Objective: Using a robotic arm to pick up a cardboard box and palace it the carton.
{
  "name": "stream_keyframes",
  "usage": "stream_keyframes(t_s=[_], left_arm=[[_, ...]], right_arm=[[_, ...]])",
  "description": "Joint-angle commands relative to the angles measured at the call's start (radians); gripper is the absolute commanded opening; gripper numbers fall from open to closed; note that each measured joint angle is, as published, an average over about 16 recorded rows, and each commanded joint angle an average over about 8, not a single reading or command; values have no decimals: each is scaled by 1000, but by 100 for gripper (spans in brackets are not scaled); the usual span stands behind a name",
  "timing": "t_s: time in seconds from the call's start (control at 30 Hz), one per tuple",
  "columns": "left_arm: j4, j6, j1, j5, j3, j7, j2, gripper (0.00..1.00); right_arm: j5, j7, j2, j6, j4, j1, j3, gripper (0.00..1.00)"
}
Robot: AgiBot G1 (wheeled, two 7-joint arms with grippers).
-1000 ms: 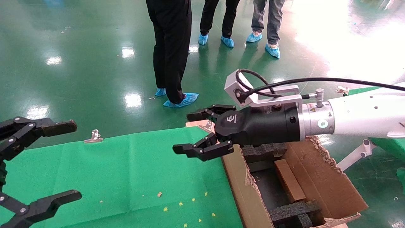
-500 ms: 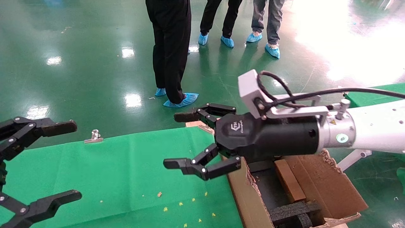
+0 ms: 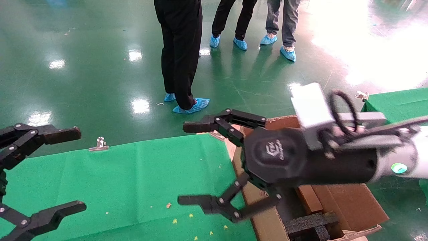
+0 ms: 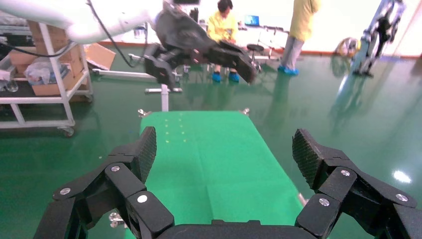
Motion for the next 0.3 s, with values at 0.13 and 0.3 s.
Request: stream_keyframes(t_s=[0.13,0.3], left_arm=[[0,0,0,0,0,0,0,100],[0,0,0,0,0,0,0,100]], right_arm=[[11,-17,1,-22,22,-40,59,100],[13,-17,2,-23,22,-40,59,100]])
